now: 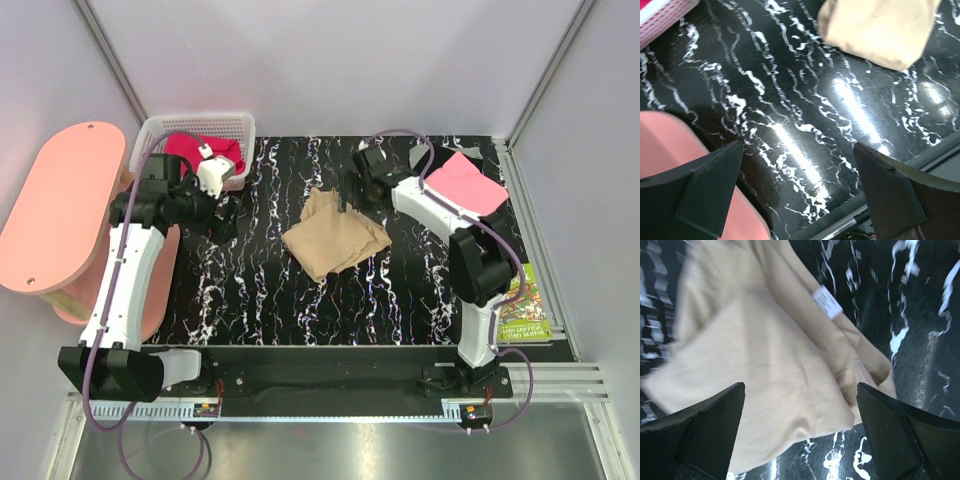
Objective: Fold and stack the t-shirts
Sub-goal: Fold the long partially folded tshirt into a neat square
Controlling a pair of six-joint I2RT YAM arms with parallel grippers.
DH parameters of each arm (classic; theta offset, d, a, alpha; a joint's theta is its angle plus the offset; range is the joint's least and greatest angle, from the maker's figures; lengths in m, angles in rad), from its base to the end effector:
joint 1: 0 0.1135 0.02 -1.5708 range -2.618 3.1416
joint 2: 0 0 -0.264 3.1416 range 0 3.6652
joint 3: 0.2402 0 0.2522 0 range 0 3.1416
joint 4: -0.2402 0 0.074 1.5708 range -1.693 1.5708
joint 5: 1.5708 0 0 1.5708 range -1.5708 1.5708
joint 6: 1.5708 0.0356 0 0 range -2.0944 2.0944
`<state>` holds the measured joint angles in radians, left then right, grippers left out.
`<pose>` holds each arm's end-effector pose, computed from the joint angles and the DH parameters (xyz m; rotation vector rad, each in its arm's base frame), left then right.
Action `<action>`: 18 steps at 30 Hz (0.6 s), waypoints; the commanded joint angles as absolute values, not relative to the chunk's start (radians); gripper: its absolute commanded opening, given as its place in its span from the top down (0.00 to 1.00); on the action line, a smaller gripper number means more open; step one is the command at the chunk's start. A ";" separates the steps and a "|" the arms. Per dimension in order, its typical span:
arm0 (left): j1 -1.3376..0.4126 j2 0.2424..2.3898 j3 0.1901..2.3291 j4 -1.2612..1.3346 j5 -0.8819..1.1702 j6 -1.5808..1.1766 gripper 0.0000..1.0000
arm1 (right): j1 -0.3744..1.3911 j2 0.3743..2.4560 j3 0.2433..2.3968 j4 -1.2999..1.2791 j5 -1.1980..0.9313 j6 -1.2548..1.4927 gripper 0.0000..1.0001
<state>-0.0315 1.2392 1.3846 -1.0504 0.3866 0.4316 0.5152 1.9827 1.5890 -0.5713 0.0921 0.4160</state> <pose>0.2333 -0.0208 0.3738 0.7095 2.3006 -0.2958 0.3821 0.2126 0.2269 -0.0897 2.5475 0.2526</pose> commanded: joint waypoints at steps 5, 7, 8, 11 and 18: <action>-0.251 1.233 1.373 -1.037 0.350 0.368 0.01 | 0.511 1.937 1.716 -0.587 -0.063 0.290 0.00; -0.314 1.265 1.365 -1.028 0.362 0.356 0.01 | 0.505 1.983 1.733 -0.589 -0.144 0.304 0.00; -0.333 1.278 1.364 -1.023 0.367 0.353 0.01 | 0.499 2.040 1.743 -0.594 -0.176 0.314 0.00; -0.405 1.330 1.362 -0.983 0.364 0.347 0.01 | 0.465 2.149 1.796 -0.598 -0.303 0.356 0.00; -0.532 1.520 1.437 -0.902 0.354 0.328 0.01 | 0.414 2.321 1.998 -0.595 -0.523 0.462 0.00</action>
